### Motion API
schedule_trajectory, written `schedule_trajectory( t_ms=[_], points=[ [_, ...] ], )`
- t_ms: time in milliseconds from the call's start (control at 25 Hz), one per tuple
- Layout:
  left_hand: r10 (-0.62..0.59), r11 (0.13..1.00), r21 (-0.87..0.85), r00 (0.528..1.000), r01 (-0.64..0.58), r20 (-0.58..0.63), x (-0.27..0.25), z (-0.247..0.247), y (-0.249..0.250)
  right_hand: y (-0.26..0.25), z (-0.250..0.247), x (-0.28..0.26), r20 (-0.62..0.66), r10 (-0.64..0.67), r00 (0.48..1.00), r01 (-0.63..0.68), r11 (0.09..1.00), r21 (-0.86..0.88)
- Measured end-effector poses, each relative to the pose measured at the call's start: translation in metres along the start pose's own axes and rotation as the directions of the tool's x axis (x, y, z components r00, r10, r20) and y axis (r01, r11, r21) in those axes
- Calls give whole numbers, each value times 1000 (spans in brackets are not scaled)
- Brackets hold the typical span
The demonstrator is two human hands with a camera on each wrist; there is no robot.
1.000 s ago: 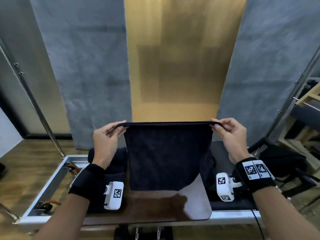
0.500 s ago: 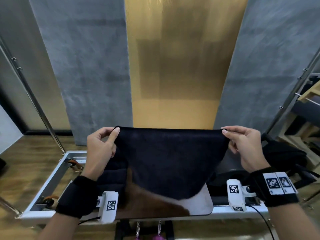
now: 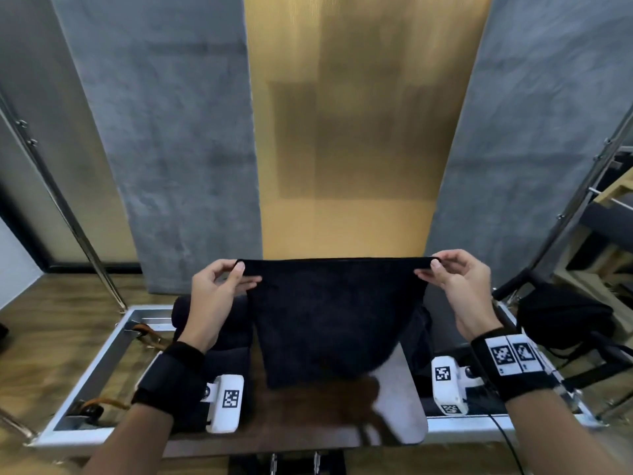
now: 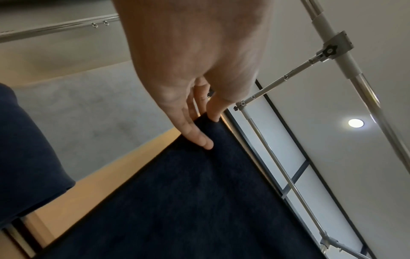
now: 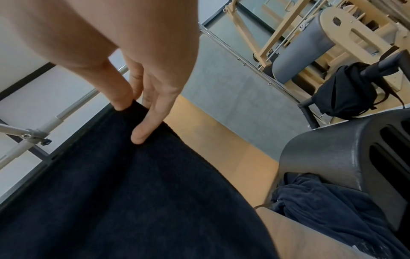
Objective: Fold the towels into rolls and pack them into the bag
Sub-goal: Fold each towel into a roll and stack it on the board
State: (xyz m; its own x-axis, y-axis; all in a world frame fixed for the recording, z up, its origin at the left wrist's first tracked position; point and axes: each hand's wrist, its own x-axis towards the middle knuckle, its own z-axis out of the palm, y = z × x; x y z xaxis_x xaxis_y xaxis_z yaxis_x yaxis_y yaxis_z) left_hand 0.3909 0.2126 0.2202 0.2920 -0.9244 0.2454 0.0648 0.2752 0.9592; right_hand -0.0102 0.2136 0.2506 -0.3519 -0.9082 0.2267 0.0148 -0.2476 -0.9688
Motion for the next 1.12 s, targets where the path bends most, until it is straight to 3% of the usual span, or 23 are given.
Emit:
schedule_trajectory(
  t_ms=[80,200,280,360,480,600,680,720,840,960,1120],
  points=[
    [7,1000,-16,1000,-7,0,2,-1,-6,7,-5,-2,2,-28,1000,28,998,53],
    [-92,993,-69,996,91,-8,-15,-10,-32,35,-16,-24,23,21,1000,-23,993,112],
    [-198,980,13,980,198,-26,-37,-15,-60,65,-24,-46,36,106,994,-109,991,78],
    [-312,927,209,949,313,-37,-61,-18,-93,104,-31,-73,29,248,968,-249,969,6],
    [-457,738,560,889,376,5,-95,-23,-132,160,-46,-111,12,448,894,-428,862,-270],
    [-548,503,828,832,247,85,-116,-19,-144,193,-62,-135,49,633,773,-546,703,-455],
    [-533,338,934,841,116,89,-119,-10,-145,200,-69,-134,70,682,728,-553,644,-529],
    [-503,301,951,859,66,99,-117,-3,-145,201,-70,-129,77,680,729,-543,642,-541],
    [-431,425,905,881,7,196,-99,21,-152,202,-64,-98,114,606,787,-475,714,-514],
    [-419,541,839,845,-62,332,-75,46,-165,203,-43,-58,116,538,835,-427,767,-479],
    [-448,541,830,789,-133,419,-38,80,-191,217,-12,0,61,418,906,-313,763,-566]
  ],
)
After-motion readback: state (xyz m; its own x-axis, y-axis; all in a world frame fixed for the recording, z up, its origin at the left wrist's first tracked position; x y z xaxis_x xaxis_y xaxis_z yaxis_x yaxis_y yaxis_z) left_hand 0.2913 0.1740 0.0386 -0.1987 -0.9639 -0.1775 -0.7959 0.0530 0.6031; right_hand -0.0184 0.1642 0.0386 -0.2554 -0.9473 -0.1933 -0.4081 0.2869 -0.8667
